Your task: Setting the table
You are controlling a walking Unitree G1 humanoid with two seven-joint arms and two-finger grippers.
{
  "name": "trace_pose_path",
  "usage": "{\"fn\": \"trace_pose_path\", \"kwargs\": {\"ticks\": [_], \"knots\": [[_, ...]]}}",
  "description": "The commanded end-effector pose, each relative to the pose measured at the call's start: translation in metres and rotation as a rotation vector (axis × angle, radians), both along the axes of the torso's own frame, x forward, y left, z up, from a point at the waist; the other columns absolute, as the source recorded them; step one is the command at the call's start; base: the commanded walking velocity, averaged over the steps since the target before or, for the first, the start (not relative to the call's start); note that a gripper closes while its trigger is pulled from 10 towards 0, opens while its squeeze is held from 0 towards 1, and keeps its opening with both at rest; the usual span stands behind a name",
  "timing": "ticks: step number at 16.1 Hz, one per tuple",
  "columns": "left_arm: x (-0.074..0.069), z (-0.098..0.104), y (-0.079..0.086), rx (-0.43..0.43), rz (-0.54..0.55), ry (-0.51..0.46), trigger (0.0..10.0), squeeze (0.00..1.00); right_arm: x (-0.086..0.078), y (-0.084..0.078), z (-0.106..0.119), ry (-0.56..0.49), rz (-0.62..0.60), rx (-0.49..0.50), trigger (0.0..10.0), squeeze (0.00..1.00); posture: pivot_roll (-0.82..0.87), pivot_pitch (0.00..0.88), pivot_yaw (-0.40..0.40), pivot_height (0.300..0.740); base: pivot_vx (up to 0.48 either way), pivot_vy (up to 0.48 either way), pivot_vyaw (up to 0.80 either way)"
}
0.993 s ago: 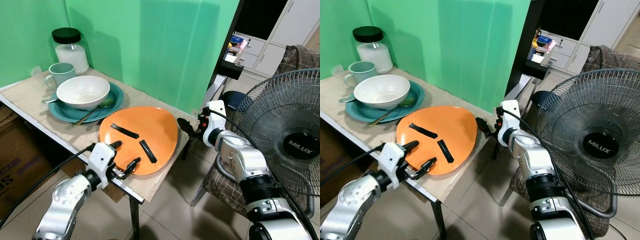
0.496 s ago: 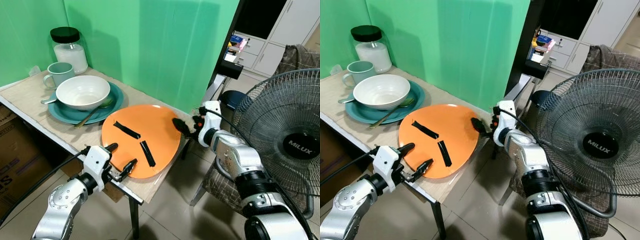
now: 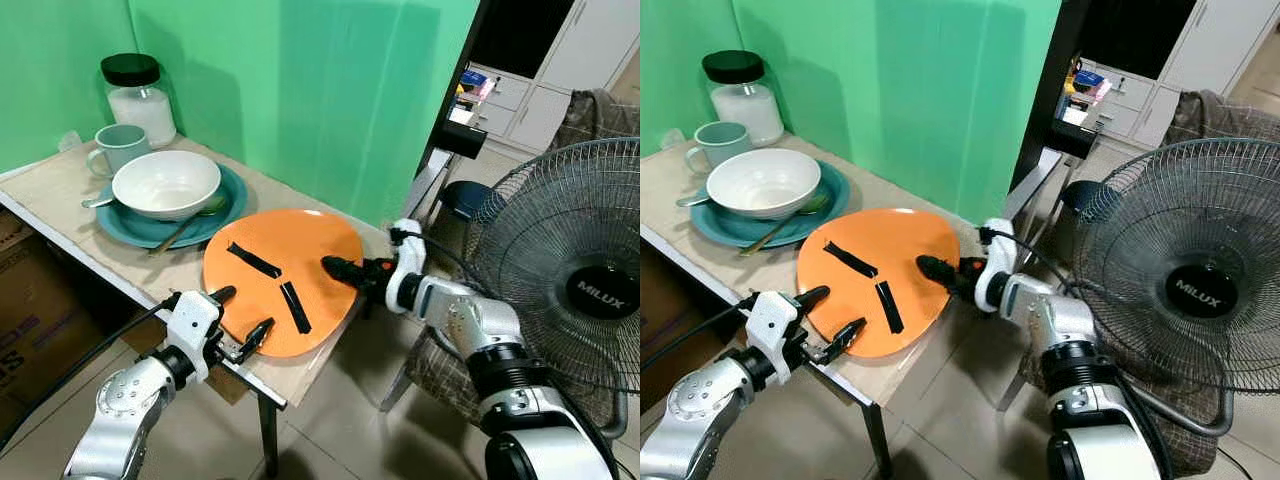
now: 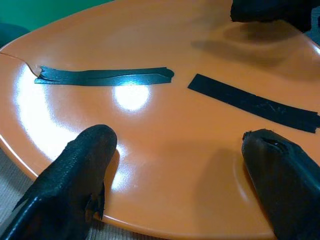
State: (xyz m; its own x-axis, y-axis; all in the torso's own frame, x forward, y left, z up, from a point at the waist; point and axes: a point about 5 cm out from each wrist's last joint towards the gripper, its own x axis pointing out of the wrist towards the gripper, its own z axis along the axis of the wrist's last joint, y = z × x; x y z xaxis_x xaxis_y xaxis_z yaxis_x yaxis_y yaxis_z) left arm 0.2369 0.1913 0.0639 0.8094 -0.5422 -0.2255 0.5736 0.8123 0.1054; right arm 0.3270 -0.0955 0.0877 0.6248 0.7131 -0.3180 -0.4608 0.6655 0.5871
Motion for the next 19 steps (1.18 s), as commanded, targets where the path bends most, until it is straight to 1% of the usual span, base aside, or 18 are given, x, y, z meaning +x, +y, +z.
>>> {"fn": "trace_pose_path", "kwargs": {"ticks": [1, 2, 7, 16, 19], "knots": [[-0.0049, -0.0127, 0.0057, 0.038, 0.010, 0.073, 10.0, 0.00, -0.0019, -0.0010, 0.0021, 0.001, 0.014, 0.020, 0.0, 0.00, 0.09, 0.000, -0.112, 0.740, 0.000, 0.000, 0.00], [-0.0046, -0.0126, 0.0055, 0.041, 0.006, 0.072, 10.0, 0.00, -0.0034, 0.0004, 0.0021, 0.013, 0.017, 0.039, 0.0, 0.00, 0.09, 0.000, -0.112, 0.740, 0.000, 0.000, 0.00], [-0.0022, -0.0122, 0.0059, 0.046, 0.004, 0.069, 10.0, 0.00, -0.0050, 0.0027, 0.0030, 0.020, 0.033, 0.049, 0.0, 0.00, 0.09, 0.000, -0.110, 0.740, 0.000, 0.000, 0.00], [0.0021, -0.0115, 0.0068, 0.054, 0.000, 0.062, 10.0, 0.00, -0.0054, 0.0021, 0.0025, 0.030, 0.025, 0.035, 0.0, 0.00, 0.09, 0.000, -0.105, 0.740, 0.000, 0.000, 0.00], [0.0035, -0.0105, 0.0066, 0.055, 0.001, 0.057, 10.0, 0.00, -0.0050, 0.0015, 0.0038, 0.027, 0.020, 0.047, 0.0, 0.00, 0.09, 0.000, -0.102, 0.740, 0.000, 0.000, 0.00]]}}
